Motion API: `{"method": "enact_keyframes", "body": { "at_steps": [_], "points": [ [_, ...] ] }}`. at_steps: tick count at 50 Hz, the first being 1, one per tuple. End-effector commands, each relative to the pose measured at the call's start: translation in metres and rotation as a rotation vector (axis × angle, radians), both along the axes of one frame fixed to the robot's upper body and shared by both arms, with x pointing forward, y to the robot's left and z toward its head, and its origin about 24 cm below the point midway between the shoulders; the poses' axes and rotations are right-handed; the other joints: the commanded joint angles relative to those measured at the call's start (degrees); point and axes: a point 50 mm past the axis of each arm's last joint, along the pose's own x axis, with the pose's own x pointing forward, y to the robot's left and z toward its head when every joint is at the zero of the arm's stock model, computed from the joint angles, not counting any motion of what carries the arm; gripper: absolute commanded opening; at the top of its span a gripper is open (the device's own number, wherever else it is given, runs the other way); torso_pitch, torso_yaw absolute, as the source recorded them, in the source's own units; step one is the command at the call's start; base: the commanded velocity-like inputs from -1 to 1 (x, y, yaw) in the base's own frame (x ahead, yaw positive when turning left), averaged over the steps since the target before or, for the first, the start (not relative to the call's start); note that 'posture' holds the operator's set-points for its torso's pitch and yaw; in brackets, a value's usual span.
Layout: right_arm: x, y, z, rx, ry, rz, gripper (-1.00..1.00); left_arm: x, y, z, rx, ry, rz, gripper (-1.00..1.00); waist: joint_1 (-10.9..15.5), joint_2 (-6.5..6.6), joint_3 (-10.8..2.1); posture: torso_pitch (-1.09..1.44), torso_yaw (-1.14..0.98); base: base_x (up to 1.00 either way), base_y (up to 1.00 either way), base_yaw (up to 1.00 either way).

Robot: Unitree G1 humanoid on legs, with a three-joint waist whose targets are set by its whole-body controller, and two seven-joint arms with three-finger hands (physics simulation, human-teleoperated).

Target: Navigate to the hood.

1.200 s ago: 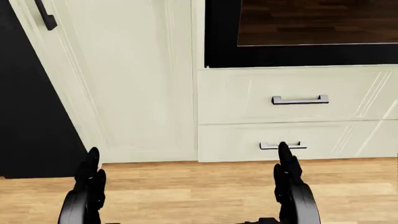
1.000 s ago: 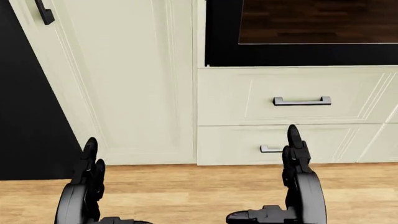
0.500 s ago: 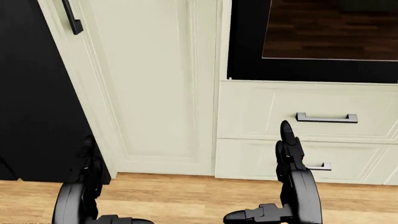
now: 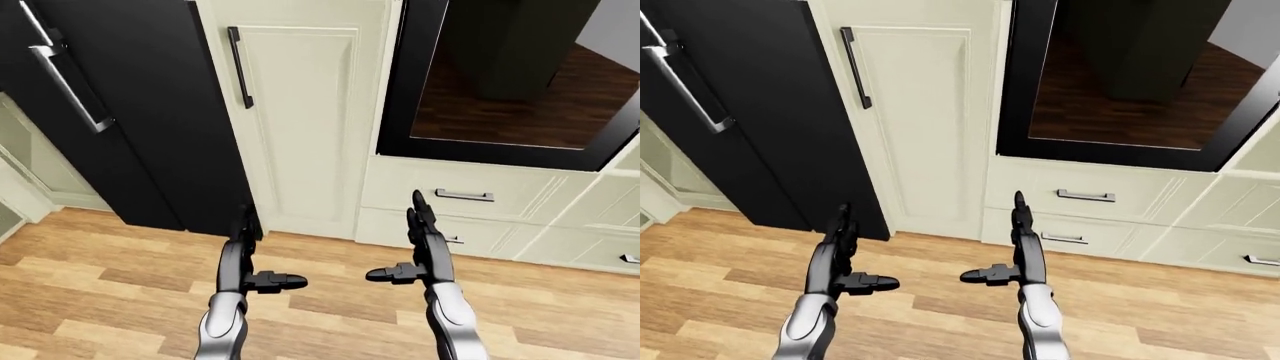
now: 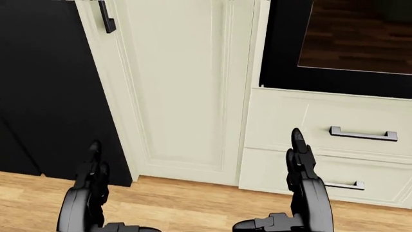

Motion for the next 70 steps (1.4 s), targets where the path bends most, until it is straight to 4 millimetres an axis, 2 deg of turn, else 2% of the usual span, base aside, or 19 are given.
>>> {"method": "enact_keyframes", "body": {
  "at_steps": [1,6,10,11,13,19,23,25,26,37,40,41,44,50,53,55,56,66,70],
  "points": [
    [0.0058,0.0032,0.0188,-0.003,-0.099,0.02,1.0,0.0042,0.0013,0.0162,0.004,-0.085,0.006,1.0,0.24,0.18,-0.94,0.0,0.0,0.0,0.0,0.7],
    [0.005,0.0035,0.0201,-0.001,-0.099,0.023,1.0,0.0042,0.0013,0.0162,0.004,-0.085,0.006,1.0,0.54,-1.57,-0.33,0.0,0.0,0.0,0.0,0.7],
    [0.0062,0.0036,0.0186,0.0,-0.102,0.029,1.0,0.0042,0.0013,0.0162,0.004,-0.085,0.006,1.0,-0.52,-6.73,0.41,0.0,0.0,0.0,0.0,0.74],
    [0.0065,0.0033,0.0181,0.002,-0.102,0.029,1.0,0.0042,0.0013,0.0162,0.004,-0.085,0.006,1.0,-1.01,-4.52,0.19,0.0,0.0,0.0,0.0,0.82],
    [0.006,0.0034,0.0189,0.003,-0.102,0.029,1.0,0.0042,0.0013,0.0162,0.004,-0.085,0.006,1.0,-0.63,-5.73,-0.02,0.0,0.0,0.0,0.0,0.81],
    [0.0058,0.0031,0.019,0.005,-0.105,0.031,1.0,0.0042,0.0013,0.0162,0.004,-0.085,0.006,1.0,-1.3,-2.23,0.05,0.0,0.0,0.0,0.0,0.82],
    [0.0052,0.003,0.0195,0.009,-0.112,0.028,1.0,0.0042,0.0013,0.0162,0.004,-0.085,0.006,1.0,-1.6,1.45,-0.18,0.0,0.0,0.0,0.0,0.73],
    [0.0053,0.0033,0.0191,0.008,-0.111,0.029,1.0,0.0042,0.0013,0.0162,0.004,-0.085,0.006,1.0,-1.38,5.11,-1.49,0.0,0.0,0.0,0.0,0.65],
    [0.0059,0.0032,0.0186,0.008,-0.111,0.029,1.0,0.0042,0.0013,0.0162,0.004,-0.085,0.006,1.0,-1.03,3.39,-1.22,0.0,0.0,0.0,0.0,0.6],
    [0.0056,0.0023,0.0192,0.015,-0.113,0.027,1.0,0.0042,0.0013,0.0162,0.004,-0.085,0.006,1.0,-0.91,-2.54,-0.35,0.0,0.0,0.0,0.0,0.53],
    [0.0063,0.002,0.0185,0.013,-0.113,0.029,1.0,0.0042,0.0013,0.0162,0.004,-0.085,0.006,1.0,-1.24,-7.05,-1.47,0.0,0.0,0.0,0.0,0.43],
    [0.0064,0.0019,0.0184,0.014,-0.112,0.028,1.0,0.0042,0.0013,0.0162,0.004,-0.085,0.006,1.0,-1.8,-4.33,-0.94,0.0,0.0,0.0,0.0,0.47],
    [0.0062,0.0022,0.0186,0.012,-0.113,0.03,1.0,0.0042,0.0013,0.0162,0.004,-0.085,0.006,1.0,-1.54,-4.9,-0.87,0.0,0.0,0.0,0.0,0.47],
    [0.0055,0.0026,0.019,0.008,-0.117,0.032,1.0,0.0042,0.0013,0.0162,0.004,-0.085,0.006,1.0,-1.63,-1.51,-0.33,0.0,0.0,0.0,0.0,0.54],
    [0.0048,0.0033,0.0199,0.008,-0.117,0.034,1.0,0.0042,0.0013,0.0162,0.004,-0.085,0.006,1.0,-1.84,1.21,-0.33,0.0,0.0,0.0,0.0,0.64],
    [0.004,0.0035,0.0211,0.008,-0.119,0.034,1.0,0.0042,0.0013,0.0162,0.004,-0.085,0.006,1.0,-1.65,4.79,-1.53,0.0,0.0,0.0,0.0,0.64],
    [0.004,0.0035,0.0211,0.008,-0.117,0.034,1.0,0.0042,0.0013,0.0162,0.004,-0.085,0.006,1.0,-1.14,3.22,-1.37,0.0,0.0,0.0,0.0,0.63],
    [0.0046,0.0035,0.0201,0.009,-0.114,0.035,1.0,0.0042,0.0013,0.0162,0.004,-0.085,0.006,1.0,-0.71,-2.05,-0.22,0.0,0.0,0.0,0.0,0.62],
    [0.0068,0.0022,0.0175,0.011,-0.115,0.032,1.0,0.0042,0.0013,0.0162,0.004,-0.085,0.006,1.0,-1.66,-7.98,-1.62,0.0,0.0,0.0,0.0,0.62]
  ]
}}
